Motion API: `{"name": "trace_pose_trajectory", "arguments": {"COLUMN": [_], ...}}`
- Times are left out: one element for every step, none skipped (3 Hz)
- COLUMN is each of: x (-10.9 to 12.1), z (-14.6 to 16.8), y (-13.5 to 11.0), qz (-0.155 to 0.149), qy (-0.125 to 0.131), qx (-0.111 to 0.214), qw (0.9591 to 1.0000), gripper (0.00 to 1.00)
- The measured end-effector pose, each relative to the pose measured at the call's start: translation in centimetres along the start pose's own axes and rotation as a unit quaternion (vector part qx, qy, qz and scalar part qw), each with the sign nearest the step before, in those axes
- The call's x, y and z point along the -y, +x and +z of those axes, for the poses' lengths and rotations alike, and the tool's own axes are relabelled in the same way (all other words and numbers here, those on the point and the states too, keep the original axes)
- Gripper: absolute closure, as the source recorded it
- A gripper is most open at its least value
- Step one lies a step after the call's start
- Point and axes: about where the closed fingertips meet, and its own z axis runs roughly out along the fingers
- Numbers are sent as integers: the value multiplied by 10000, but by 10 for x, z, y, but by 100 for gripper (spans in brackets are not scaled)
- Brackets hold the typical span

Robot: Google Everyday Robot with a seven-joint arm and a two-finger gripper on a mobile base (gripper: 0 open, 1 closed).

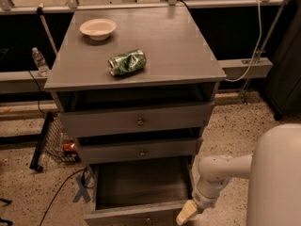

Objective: Close bottom drawer

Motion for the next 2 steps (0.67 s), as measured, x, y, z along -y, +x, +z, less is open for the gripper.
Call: {"name": "trace_pose_trajectory", "arguments": {"x": [1,12], "z": [2,23], "y": [0,1], "qz": [23,316], "qy": [-18,-240], "qx": [-3,-34], "qw": [10000,9992], "gripper": [0,0]}}
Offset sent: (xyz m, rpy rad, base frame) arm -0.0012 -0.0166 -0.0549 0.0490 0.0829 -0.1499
